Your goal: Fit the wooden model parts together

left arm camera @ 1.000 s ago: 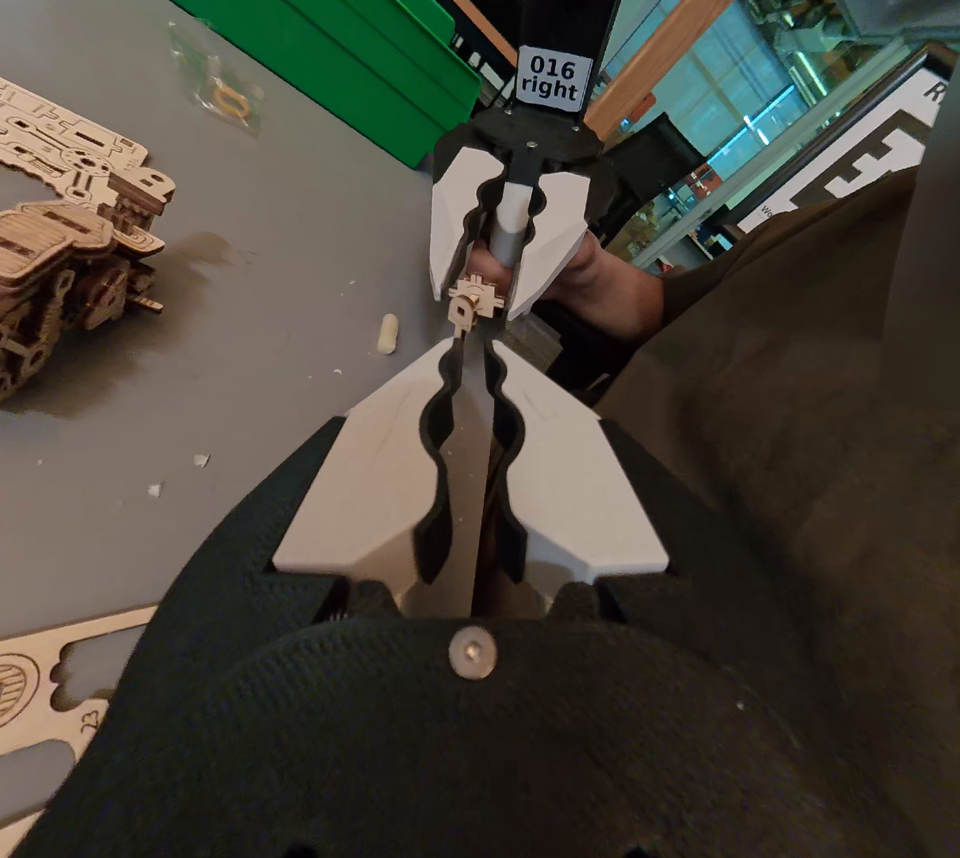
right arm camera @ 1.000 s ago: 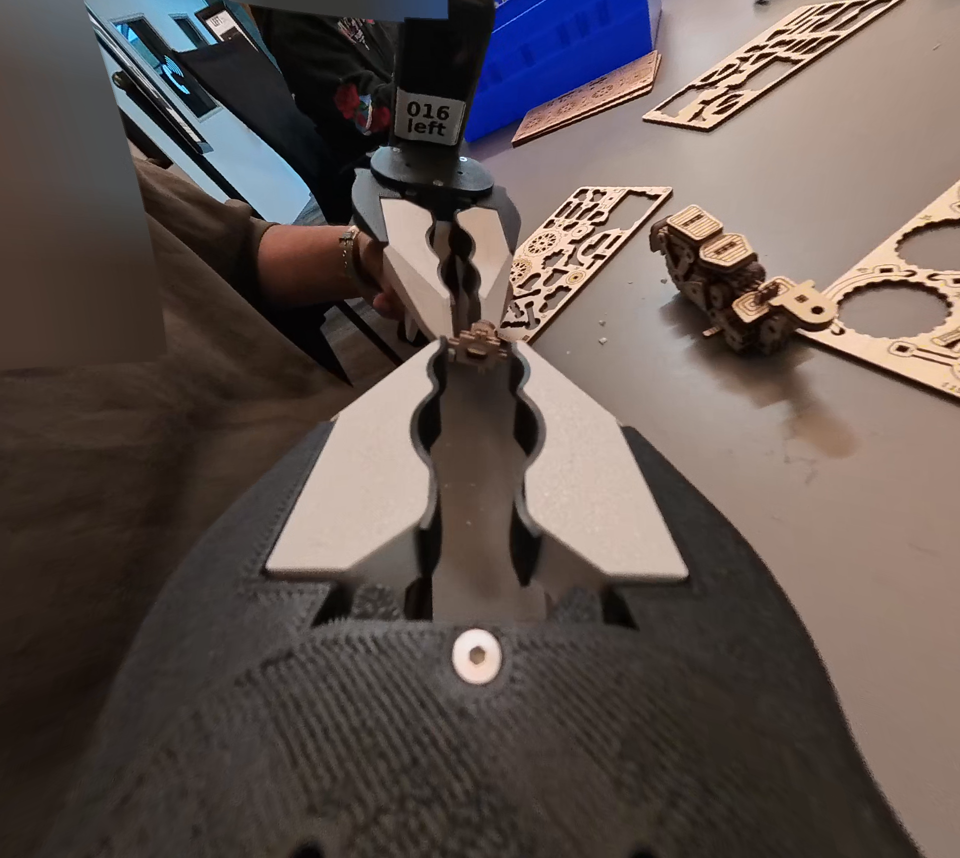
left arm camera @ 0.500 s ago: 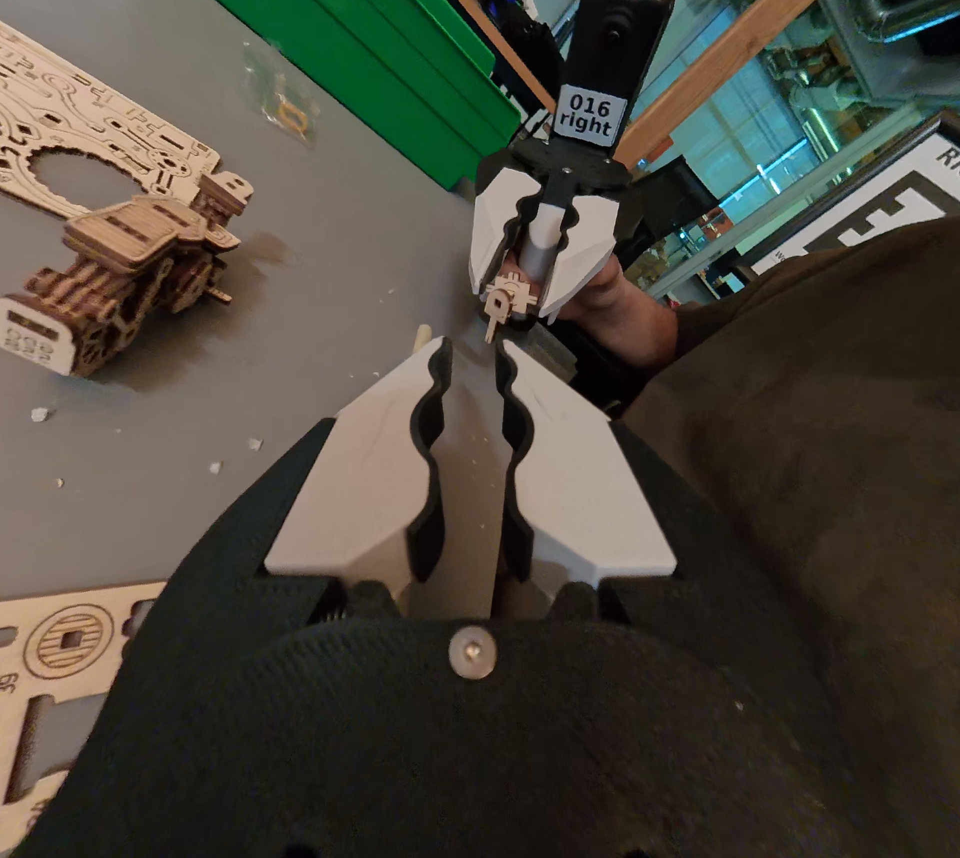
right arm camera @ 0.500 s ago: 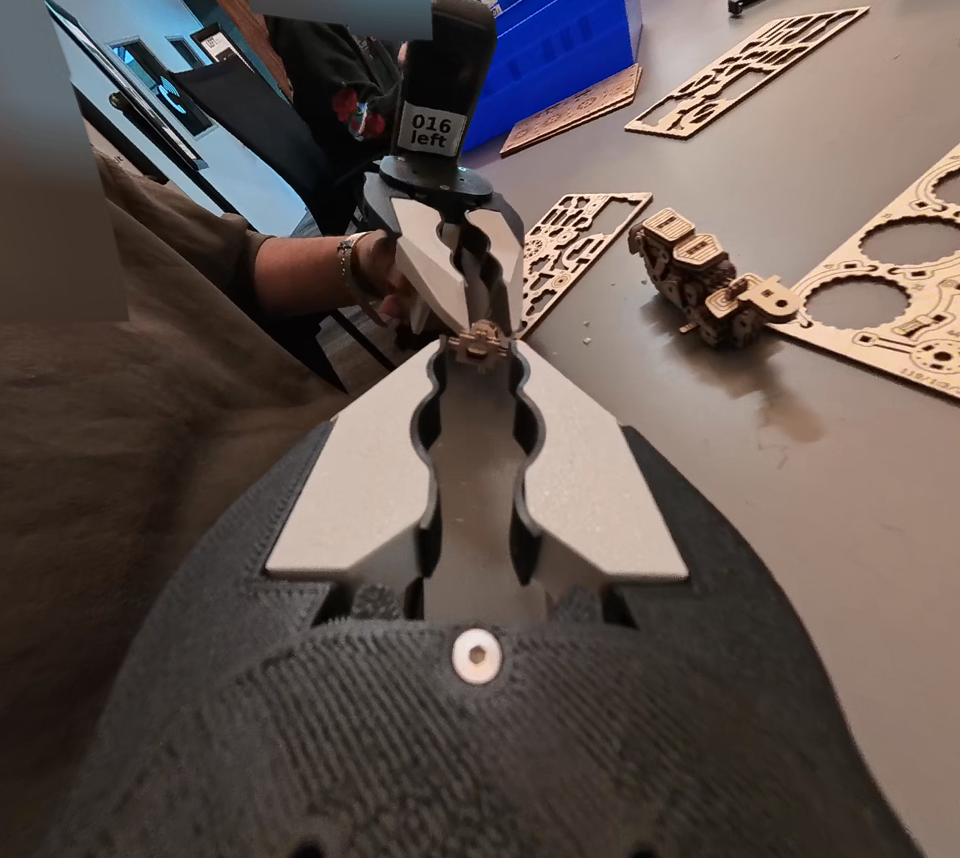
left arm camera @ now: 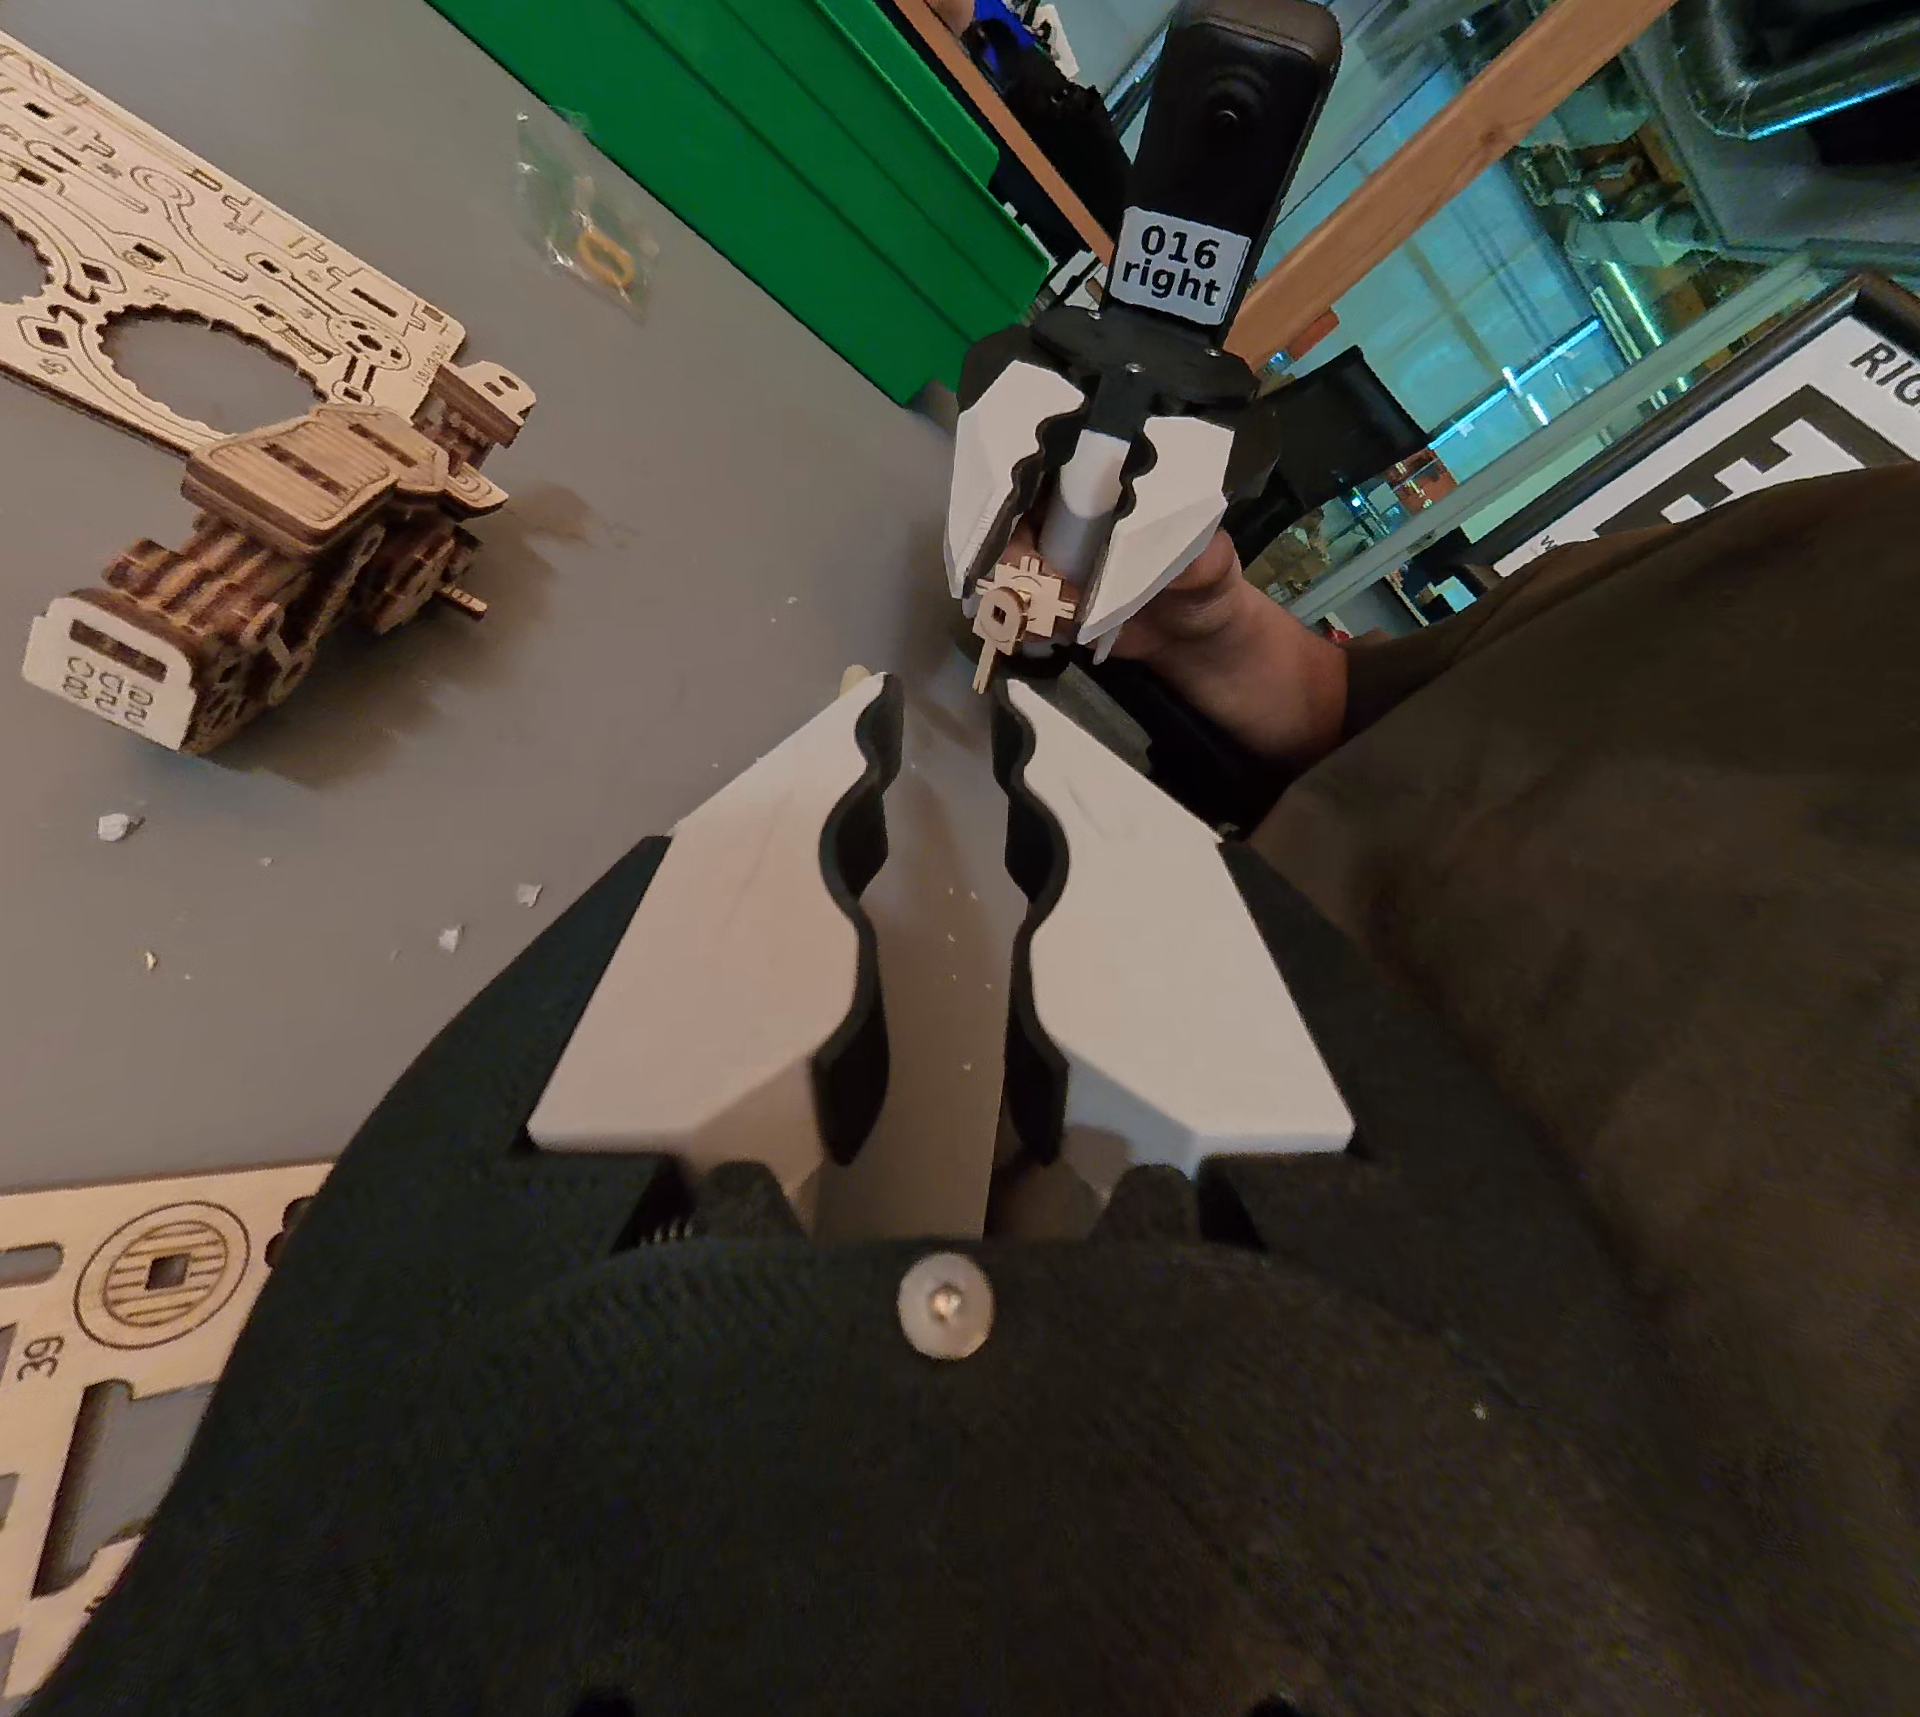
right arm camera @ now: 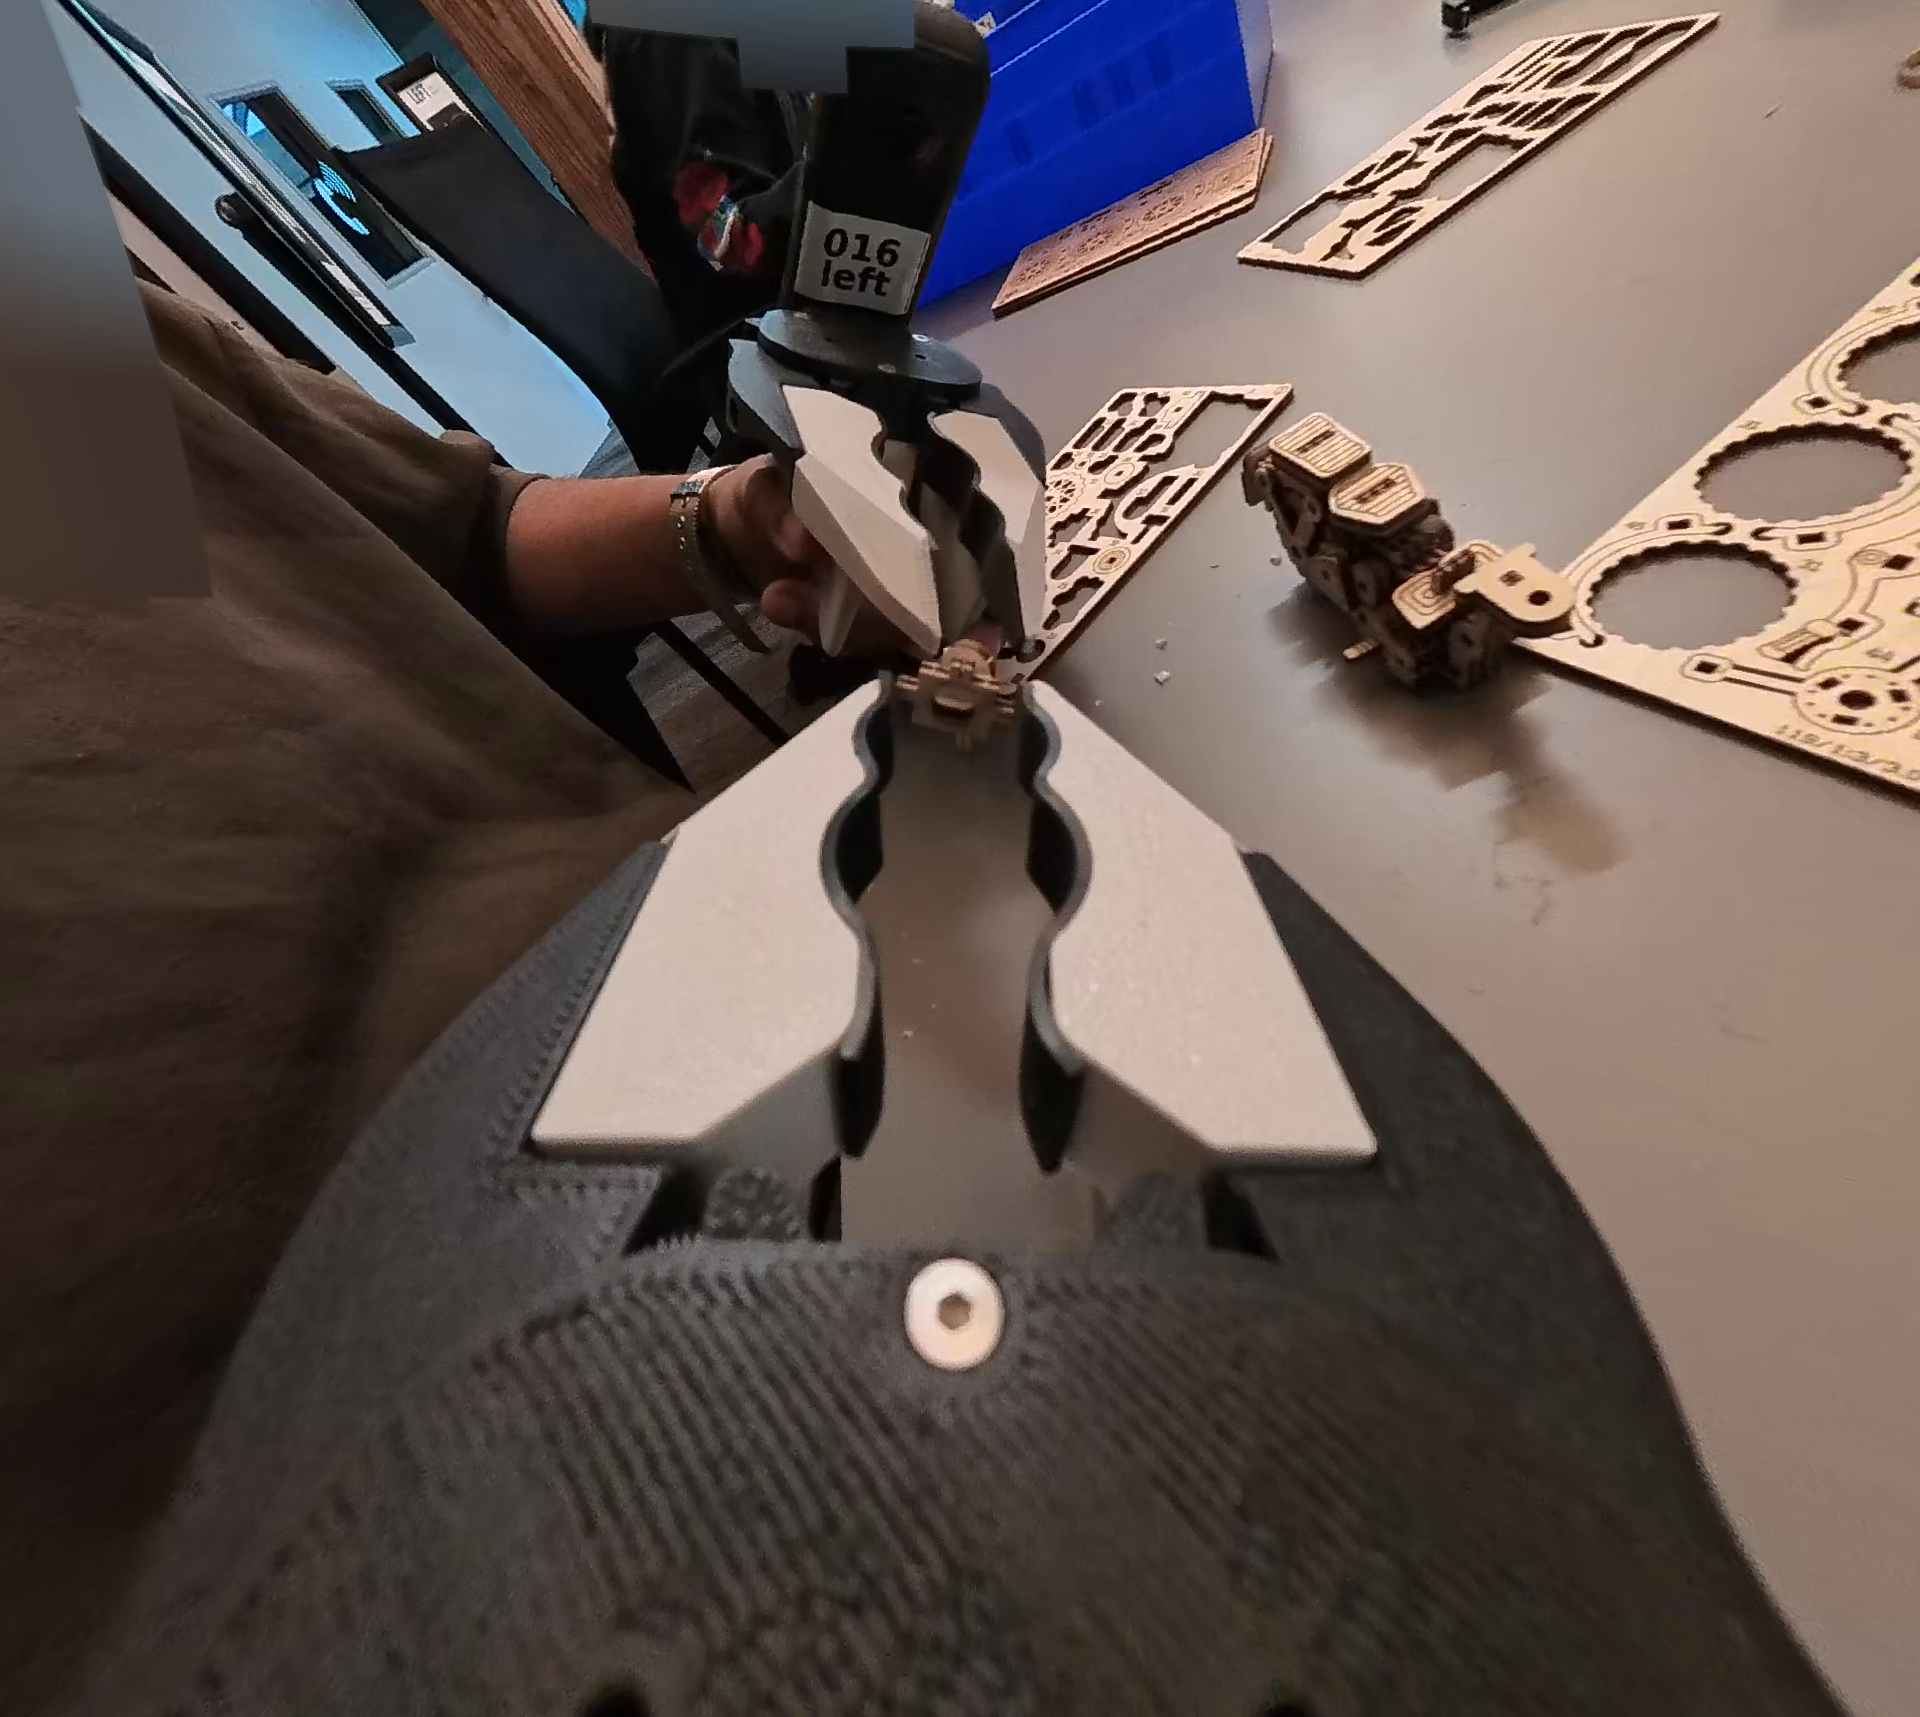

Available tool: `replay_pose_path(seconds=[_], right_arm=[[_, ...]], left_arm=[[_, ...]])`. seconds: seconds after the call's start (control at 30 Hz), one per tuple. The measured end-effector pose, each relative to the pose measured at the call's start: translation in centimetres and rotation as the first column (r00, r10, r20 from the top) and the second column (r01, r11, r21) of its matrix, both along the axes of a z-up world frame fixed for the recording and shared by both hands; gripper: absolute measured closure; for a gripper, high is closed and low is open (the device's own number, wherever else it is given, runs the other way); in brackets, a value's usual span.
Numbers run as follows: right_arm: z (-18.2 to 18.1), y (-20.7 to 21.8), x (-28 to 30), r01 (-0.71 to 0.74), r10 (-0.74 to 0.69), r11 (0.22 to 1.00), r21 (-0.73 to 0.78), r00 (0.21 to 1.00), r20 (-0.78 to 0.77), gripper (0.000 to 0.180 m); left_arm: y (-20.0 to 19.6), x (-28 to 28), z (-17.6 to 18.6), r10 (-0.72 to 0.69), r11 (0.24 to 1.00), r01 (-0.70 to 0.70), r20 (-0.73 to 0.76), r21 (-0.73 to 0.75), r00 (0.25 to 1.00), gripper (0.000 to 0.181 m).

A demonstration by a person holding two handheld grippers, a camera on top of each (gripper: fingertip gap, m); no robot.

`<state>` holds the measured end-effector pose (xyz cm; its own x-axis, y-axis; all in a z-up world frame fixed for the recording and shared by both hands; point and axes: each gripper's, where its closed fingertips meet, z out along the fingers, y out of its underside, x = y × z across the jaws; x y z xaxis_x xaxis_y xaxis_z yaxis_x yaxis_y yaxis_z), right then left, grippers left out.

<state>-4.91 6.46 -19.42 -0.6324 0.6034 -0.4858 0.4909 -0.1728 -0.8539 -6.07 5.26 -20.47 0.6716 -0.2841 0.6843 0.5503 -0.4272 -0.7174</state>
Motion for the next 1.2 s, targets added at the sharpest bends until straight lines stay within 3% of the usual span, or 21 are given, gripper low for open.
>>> replay_pose_path(seconds=[1.2], right_arm=[[0.33, 0.54, -0.28, 0.022, -0.023, 1.000, -0.014, 1.000, -0.016, 0.159]], left_arm=[[0.02, -0.28, 0.32, 0.014, 1.000, -0.014, 0.007, 0.014, 1.000, 0.170]])
